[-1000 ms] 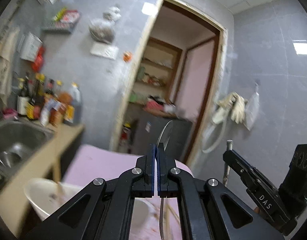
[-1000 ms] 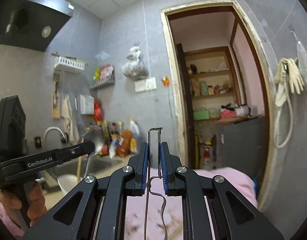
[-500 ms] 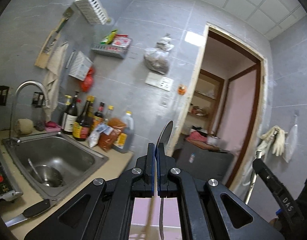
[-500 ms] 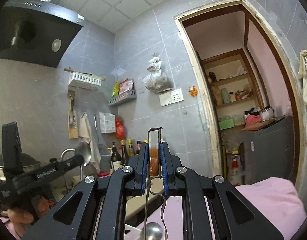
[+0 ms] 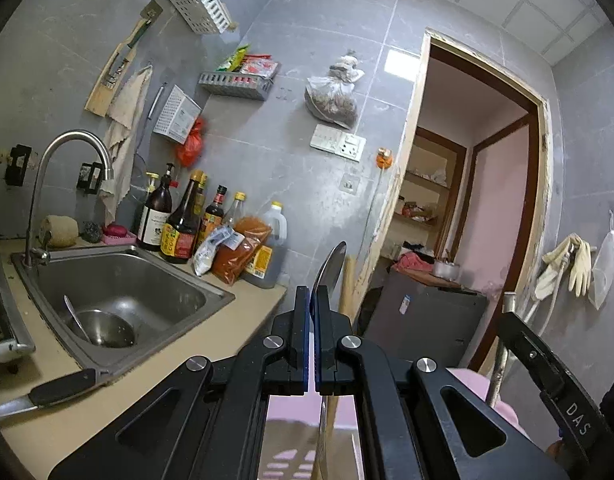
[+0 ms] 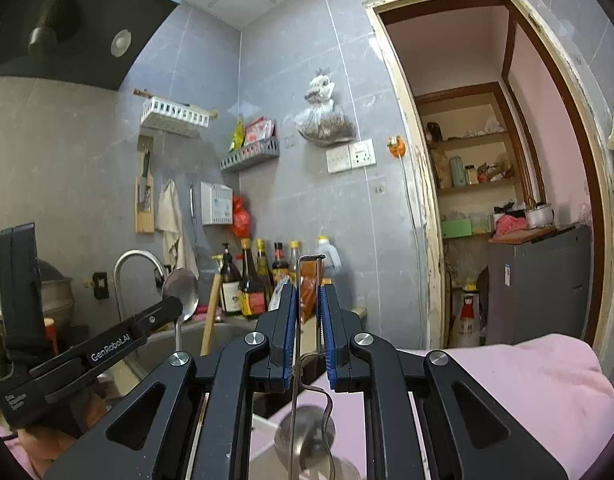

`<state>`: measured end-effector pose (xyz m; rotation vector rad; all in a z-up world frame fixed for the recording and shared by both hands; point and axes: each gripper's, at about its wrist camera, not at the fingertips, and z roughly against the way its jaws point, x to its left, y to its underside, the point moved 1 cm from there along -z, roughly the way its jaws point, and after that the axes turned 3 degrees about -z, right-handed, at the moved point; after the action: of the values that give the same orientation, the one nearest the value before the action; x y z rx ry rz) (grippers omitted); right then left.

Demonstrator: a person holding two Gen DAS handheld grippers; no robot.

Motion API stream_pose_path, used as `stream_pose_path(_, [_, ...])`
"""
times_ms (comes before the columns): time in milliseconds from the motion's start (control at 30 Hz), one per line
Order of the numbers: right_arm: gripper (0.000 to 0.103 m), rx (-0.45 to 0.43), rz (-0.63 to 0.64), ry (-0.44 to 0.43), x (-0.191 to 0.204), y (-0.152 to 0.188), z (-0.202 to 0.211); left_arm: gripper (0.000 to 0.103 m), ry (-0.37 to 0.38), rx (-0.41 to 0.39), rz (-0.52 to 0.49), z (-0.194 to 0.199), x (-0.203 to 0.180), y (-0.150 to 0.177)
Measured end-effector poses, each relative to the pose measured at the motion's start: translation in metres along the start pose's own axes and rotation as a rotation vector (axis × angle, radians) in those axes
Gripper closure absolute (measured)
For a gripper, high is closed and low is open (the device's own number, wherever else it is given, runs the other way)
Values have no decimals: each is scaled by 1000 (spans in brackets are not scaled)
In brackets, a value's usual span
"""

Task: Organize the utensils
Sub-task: 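Carry the fork and peeler to the white holder and lower them in, then open both tools over the holder and move them back to the table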

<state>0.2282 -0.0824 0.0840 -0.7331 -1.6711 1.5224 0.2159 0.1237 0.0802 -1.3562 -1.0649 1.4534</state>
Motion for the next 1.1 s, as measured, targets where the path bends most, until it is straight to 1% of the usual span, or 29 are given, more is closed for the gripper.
stream_pose_path(100, [93,33,11,2,0,5,1,103,16,47,-5,0,-5,9])
stream_pose_path(200, [92,65,13,5,-1,11,3,103,25,78,1,2,-6,17])
stream_pose_path(333, [92,118,11,6,-2,17,4,103,32,114,-21,3,-10,25])
stream_pose_path(500, [91,159,11,-1,-3,22,7,102,55,171,-23,7,-11,30])
stream_pose_path(600, [90,164,6,-8,-3,22,11,101,67,189,-21,10,-11,33])
stream_pose_path(667, [87,161,8,-11,-2,21,14,97,81,195,-16,13,-12,33])
stream_pose_path(700, [84,157,8,-11,-2,21,16,91,87,194,-12,15,-12,32])
stream_pose_path(733, [80,153,5,-14,-2,19,18,82,92,193,-8,17,-12,31])
stream_pose_path(767, [79,150,4,-18,-2,18,20,79,95,192,-4,18,-12,30])
stream_pose_path(900, [77,129,8,-11,-2,11,27,78,112,177,7,26,-17,19])
stream_pose_path(967, [74,112,3,-5,-4,6,32,75,119,167,-3,30,-22,13])
stream_pose_path(1033, [69,89,5,7,-7,-1,37,67,138,152,-10,34,-29,6])
stream_pose_path(1067, [67,80,8,13,-7,-4,40,65,146,145,-13,36,-32,4])
stream_pose_path(1100, [62,67,11,21,-9,-7,43,62,156,136,-19,38,-36,1])
